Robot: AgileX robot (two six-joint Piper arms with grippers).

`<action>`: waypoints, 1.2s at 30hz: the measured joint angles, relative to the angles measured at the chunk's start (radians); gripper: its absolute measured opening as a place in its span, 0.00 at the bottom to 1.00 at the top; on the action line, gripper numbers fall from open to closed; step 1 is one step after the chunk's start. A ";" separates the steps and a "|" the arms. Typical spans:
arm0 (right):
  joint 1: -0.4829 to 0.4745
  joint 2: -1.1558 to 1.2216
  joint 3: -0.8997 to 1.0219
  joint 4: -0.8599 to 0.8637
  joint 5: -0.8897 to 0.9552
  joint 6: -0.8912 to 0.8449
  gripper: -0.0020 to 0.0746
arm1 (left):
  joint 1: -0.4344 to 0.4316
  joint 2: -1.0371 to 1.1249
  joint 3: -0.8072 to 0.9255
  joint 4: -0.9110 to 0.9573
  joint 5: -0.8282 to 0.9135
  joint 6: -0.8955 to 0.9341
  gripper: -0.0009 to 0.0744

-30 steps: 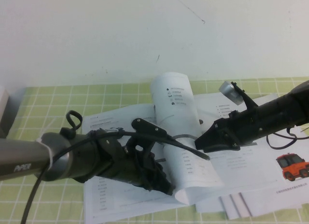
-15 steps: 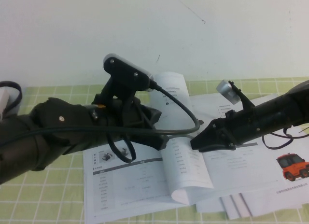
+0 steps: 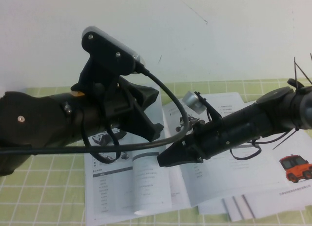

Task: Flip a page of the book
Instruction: Open the closed book

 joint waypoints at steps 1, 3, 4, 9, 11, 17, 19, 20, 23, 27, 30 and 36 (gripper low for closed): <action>0.007 0.000 0.000 0.006 0.000 -0.004 0.37 | 0.000 -0.005 0.000 0.003 0.002 0.000 0.01; 0.020 0.000 0.000 0.019 0.002 -0.009 0.37 | 0.000 -0.012 0.000 0.008 0.008 0.000 0.01; 0.024 0.000 0.000 0.024 0.002 -0.011 0.37 | 0.000 -0.014 0.000 0.007 0.012 0.000 0.01; 0.027 0.000 0.000 0.058 0.037 -0.047 0.52 | 0.000 -0.016 0.000 0.011 0.027 0.000 0.01; 0.027 0.000 0.001 0.088 0.072 -0.075 0.62 | 0.000 -0.016 0.000 0.011 0.028 0.000 0.01; 0.027 0.000 0.001 0.162 0.139 -0.124 0.75 | 0.000 -0.016 0.000 0.011 0.029 -0.002 0.01; 0.027 0.000 0.001 0.164 0.142 -0.129 0.76 | 0.000 -0.016 0.000 0.011 0.029 -0.002 0.01; 0.027 0.000 0.001 0.164 0.144 -0.131 0.76 | 0.000 -0.016 0.000 0.011 0.029 -0.002 0.01; 0.018 0.000 0.001 0.164 0.144 -0.131 0.71 | 0.000 -0.016 0.000 0.011 0.029 -0.003 0.01; -0.041 0.000 0.001 0.164 0.149 -0.121 0.52 | 0.000 -0.016 0.000 0.011 0.029 -0.003 0.01; -0.119 -0.004 0.001 0.164 0.149 -0.112 0.30 | 0.000 -0.003 0.000 0.011 0.029 -0.003 0.01; -0.265 -0.079 0.001 0.011 0.044 -0.109 0.05 | 0.001 0.096 0.000 0.011 0.075 -0.003 0.01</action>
